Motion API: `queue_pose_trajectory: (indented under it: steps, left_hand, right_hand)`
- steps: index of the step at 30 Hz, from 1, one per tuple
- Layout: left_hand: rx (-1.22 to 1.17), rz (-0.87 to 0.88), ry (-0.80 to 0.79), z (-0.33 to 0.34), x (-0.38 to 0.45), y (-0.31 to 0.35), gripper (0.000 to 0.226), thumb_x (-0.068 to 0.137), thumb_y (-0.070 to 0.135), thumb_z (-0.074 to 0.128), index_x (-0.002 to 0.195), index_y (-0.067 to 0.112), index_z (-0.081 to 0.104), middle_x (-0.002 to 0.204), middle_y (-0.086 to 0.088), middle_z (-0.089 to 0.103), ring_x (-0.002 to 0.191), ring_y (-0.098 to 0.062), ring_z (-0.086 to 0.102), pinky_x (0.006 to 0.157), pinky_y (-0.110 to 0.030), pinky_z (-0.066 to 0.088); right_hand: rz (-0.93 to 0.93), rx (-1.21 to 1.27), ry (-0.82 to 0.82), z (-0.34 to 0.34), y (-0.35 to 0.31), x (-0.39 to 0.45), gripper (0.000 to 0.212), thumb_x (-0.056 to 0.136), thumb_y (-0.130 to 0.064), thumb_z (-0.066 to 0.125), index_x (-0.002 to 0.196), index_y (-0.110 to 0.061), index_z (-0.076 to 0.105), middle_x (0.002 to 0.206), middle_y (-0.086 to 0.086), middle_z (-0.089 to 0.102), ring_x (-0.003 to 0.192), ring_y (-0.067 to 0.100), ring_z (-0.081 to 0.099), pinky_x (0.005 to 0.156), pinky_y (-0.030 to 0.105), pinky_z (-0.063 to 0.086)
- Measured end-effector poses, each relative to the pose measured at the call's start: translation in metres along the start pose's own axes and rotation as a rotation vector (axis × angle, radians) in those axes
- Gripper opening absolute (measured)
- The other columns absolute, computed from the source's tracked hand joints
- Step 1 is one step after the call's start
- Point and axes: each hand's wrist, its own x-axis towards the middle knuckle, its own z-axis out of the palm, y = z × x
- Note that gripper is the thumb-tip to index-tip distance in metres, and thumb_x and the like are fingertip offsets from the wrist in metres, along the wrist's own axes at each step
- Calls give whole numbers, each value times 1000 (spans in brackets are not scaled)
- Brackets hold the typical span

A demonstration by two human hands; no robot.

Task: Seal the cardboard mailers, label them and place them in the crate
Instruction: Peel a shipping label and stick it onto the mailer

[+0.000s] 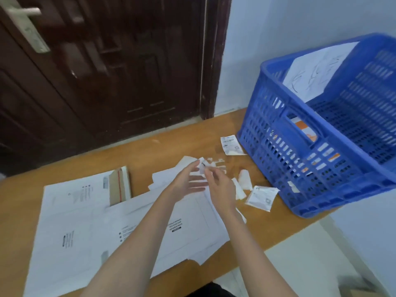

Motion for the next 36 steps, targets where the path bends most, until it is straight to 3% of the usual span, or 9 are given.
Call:
queue_pose_trajectory:
  steps: [2,6,14,17,20,22,27,31,36]
  left_hand:
    - [-50,77,23,-19,-6,-4,25,92,20,56,114,10,59,98,-13,65,76,-24,68,72,-33,57]
    - [17,149,250,-50,-18,-16,44,89,-8,43,121,21,55,88,-6,54,67,-16,57,57,-24,50]
    - [15,162,524,-80,-31,-47,25,96,13,45,93,26,66,94,-6,58,84,-22,54,60,-27,44]
    - [-95,104,555,-85,-36,-61,15,96,16,50,103,18,63,97,-6,62,84,-24,60,59,-27,52]
    - [-115,69,553,-86,-41,-75,16,98,21,51,97,13,65,91,-9,66,76,-24,62,60,-31,56]
    - [-93,66,576,-87,-42,-84,21,98,30,52,98,12,64,96,-9,68,82,-24,64,66,-33,56]
    - [-117,5,513,-80,-50,-91,25,97,36,52,86,15,63,84,-5,67,72,-17,63,54,-27,52]
    - [-44,-62,503,-74,-52,-95,33,98,41,47,92,14,64,83,-5,67,71,-18,63,52,-27,50]
    - [20,-37,547,-68,-49,-107,36,99,42,42,91,13,62,94,-9,67,75,-21,63,56,-28,53]
  right_hand:
    - [-46,-21,-98,15,-2,-5,40,93,-54,47,119,-27,61,111,-10,66,103,7,58,81,25,45]
    - [-151,-95,-257,45,-2,-16,47,85,-52,61,124,-26,56,122,-11,60,111,8,54,89,25,46]
    - [-291,-181,-353,77,-6,-39,52,60,-68,71,91,-26,70,91,-11,52,93,10,51,80,25,44]
    - [-139,-114,-442,75,-5,-46,48,68,-68,58,79,-24,72,76,-11,62,89,10,55,80,28,43]
    - [170,184,-437,70,0,-49,31,88,-40,59,80,-12,71,81,-1,71,83,12,64,75,25,44]
    - [173,126,-352,71,7,-47,13,86,-28,66,88,-14,66,90,3,67,80,13,63,68,23,41]
    - [427,138,-395,75,14,-37,39,80,-11,69,116,-17,54,109,4,59,94,18,58,75,26,48]
    - [679,324,-397,77,13,-38,4,84,-4,59,82,-7,60,87,10,64,79,23,61,73,30,53]
    - [656,250,-333,86,22,-42,15,84,-14,61,71,-9,57,78,9,62,74,25,59,71,34,51]
